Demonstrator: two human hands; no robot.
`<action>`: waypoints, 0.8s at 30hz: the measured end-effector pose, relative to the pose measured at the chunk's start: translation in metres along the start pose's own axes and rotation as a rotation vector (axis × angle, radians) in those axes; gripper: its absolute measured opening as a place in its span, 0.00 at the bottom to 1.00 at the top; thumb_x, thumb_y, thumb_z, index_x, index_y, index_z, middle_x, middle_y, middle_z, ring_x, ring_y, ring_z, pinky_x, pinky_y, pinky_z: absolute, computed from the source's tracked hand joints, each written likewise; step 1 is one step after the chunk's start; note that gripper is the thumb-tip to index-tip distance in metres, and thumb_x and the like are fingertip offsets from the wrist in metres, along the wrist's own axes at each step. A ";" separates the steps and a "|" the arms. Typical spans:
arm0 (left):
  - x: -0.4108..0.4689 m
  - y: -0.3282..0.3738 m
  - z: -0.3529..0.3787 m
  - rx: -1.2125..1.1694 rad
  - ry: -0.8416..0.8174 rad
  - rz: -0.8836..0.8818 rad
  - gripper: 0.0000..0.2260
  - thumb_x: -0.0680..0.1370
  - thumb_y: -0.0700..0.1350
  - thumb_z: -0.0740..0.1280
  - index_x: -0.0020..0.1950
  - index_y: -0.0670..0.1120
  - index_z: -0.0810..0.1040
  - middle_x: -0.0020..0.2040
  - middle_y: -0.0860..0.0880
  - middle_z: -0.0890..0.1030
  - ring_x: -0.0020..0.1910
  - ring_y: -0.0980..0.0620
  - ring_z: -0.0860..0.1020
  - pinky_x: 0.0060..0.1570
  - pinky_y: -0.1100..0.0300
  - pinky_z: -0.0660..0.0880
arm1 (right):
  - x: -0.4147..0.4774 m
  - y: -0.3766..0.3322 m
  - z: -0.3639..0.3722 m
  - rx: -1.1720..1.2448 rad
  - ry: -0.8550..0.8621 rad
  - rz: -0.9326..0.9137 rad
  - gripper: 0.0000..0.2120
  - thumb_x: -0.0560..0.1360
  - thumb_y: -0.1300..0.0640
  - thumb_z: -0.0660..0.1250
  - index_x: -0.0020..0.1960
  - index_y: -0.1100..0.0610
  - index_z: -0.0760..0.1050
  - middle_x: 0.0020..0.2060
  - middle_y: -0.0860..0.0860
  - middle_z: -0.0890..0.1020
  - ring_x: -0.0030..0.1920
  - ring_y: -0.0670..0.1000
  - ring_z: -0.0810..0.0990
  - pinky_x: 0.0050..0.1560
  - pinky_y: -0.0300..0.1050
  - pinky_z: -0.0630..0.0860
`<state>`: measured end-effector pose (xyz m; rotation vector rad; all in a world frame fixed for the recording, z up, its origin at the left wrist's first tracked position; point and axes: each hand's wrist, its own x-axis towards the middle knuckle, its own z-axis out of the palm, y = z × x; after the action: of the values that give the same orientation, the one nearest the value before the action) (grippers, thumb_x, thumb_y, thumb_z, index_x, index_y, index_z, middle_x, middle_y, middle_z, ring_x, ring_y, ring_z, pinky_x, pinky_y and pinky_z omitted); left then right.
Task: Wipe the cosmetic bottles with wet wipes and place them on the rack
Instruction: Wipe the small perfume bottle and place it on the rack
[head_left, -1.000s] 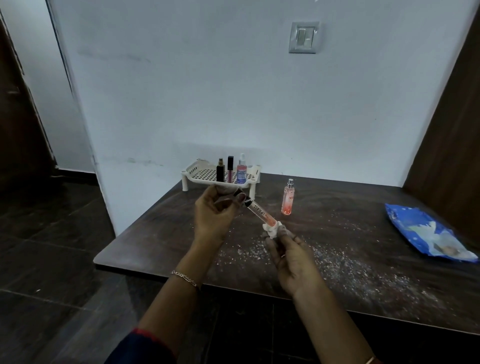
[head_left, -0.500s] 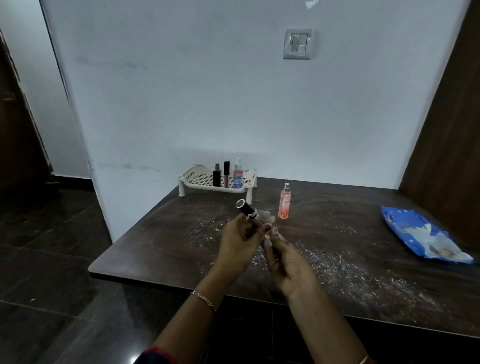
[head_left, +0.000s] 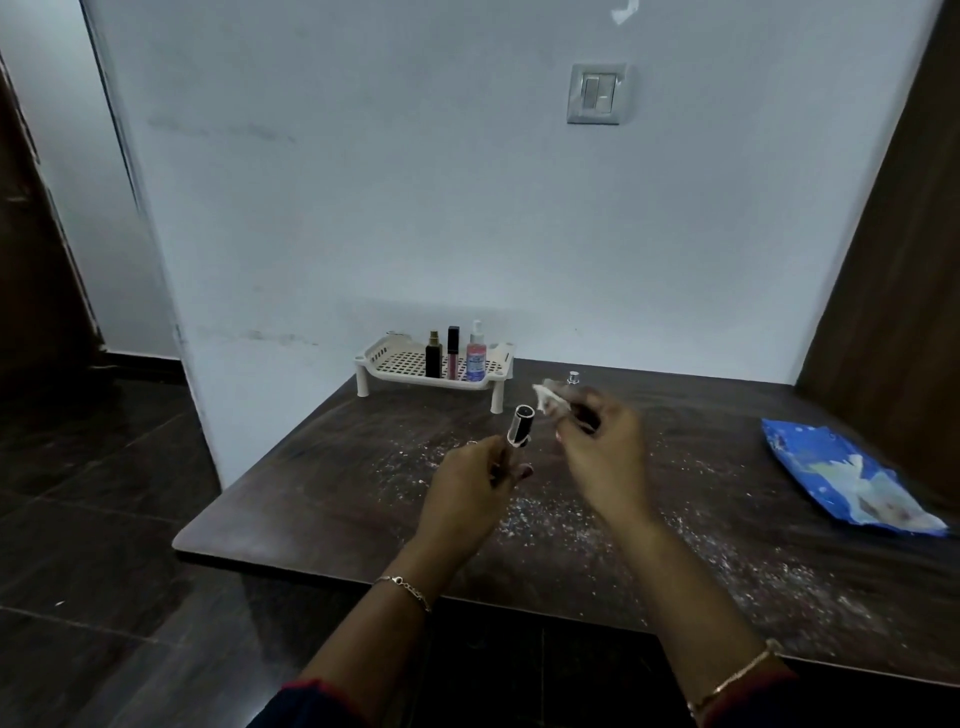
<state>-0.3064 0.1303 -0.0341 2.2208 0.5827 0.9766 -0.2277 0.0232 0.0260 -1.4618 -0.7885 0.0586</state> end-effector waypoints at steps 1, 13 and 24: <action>0.001 0.002 -0.002 0.044 0.001 0.003 0.08 0.73 0.49 0.70 0.39 0.46 0.75 0.36 0.51 0.82 0.37 0.55 0.80 0.42 0.50 0.79 | 0.002 -0.002 0.002 -0.121 -0.060 -0.075 0.11 0.74 0.59 0.68 0.54 0.49 0.79 0.50 0.44 0.81 0.44 0.34 0.77 0.42 0.28 0.74; 0.005 -0.010 -0.012 0.163 0.019 -0.027 0.10 0.74 0.51 0.69 0.37 0.47 0.75 0.33 0.51 0.80 0.33 0.53 0.78 0.38 0.53 0.78 | 0.019 -0.007 0.020 -0.791 -0.285 -0.554 0.07 0.76 0.59 0.67 0.51 0.58 0.80 0.48 0.52 0.82 0.44 0.43 0.73 0.47 0.32 0.66; 0.052 -0.045 -0.037 0.138 -0.022 -0.126 0.10 0.75 0.46 0.69 0.35 0.54 0.71 0.35 0.56 0.77 0.35 0.62 0.75 0.34 0.68 0.69 | 0.064 -0.005 0.058 -0.789 -0.394 -0.478 0.03 0.74 0.62 0.68 0.44 0.55 0.78 0.42 0.50 0.83 0.38 0.42 0.75 0.37 0.28 0.64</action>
<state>-0.3086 0.2076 -0.0211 2.2805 0.7905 0.8703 -0.2106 0.1039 0.0535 -1.9772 -1.5864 -0.3788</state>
